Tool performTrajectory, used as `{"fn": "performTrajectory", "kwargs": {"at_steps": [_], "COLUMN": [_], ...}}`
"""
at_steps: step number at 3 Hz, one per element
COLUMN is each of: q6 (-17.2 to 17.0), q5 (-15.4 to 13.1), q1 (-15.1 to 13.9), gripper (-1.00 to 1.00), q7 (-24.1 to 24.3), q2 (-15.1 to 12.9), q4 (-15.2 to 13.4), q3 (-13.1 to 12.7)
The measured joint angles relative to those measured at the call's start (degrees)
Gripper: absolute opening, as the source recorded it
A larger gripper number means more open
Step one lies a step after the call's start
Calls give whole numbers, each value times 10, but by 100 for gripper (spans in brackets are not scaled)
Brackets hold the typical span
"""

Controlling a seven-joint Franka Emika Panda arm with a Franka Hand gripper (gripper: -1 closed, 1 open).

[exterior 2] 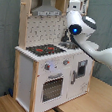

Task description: Play with the kitchen

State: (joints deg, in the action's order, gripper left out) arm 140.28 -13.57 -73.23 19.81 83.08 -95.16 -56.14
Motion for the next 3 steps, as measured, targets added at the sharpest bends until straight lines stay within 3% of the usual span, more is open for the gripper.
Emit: {"fn": "performTrajectory", "kwargs": {"at_steps": [1,2,3], "q6": [-31,-35,-57], "q5": [16,20,50], "q1": [-27,-32,-63], "gripper": [100,-100,-100], "q7": [30,34,48], "q2": [-9,-10,-13], "q4": [22,25,48], "q3": [0,0,-2]}}
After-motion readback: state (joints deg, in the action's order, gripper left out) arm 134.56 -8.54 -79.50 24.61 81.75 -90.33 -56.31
